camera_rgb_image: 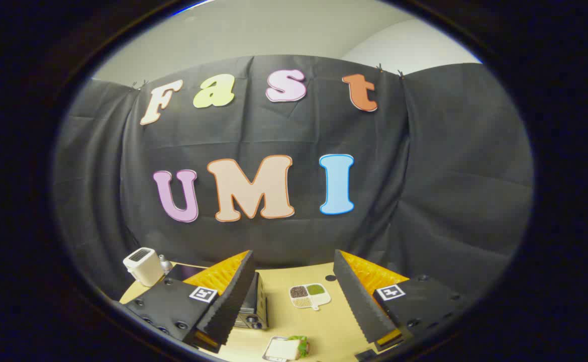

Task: Open the toaster oven, put the food inside, and close the toaster oven door.

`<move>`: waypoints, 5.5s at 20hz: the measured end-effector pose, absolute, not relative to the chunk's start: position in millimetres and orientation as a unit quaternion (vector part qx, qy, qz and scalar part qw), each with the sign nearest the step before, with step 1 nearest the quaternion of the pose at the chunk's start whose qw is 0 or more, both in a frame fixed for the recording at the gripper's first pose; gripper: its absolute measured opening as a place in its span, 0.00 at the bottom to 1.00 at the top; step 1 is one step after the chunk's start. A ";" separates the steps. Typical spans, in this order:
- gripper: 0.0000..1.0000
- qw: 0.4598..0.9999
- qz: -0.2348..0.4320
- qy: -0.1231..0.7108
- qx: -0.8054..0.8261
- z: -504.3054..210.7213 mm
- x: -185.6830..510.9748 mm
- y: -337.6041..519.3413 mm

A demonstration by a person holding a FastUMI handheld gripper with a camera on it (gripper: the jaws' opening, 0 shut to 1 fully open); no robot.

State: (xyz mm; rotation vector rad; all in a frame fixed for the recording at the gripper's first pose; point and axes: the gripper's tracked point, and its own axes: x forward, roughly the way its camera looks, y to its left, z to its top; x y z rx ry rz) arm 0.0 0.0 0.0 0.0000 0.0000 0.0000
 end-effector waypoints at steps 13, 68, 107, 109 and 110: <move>0.97 0.999 -0.030 0.008 0.013 -34.7 -1.8 47.8; 0.93 0.980 0.112 0.164 -0.008 -371.3 -42.6 244.1; 0.97 0.912 0.044 0.404 0.055 -338.0 -71.9 13.3; 0.97 0.910 0.038 0.410 0.053 -338.6 -60.8 -16.6; 0.97 0.906 0.040 0.417 0.059 -342.0 -55.6 -27.4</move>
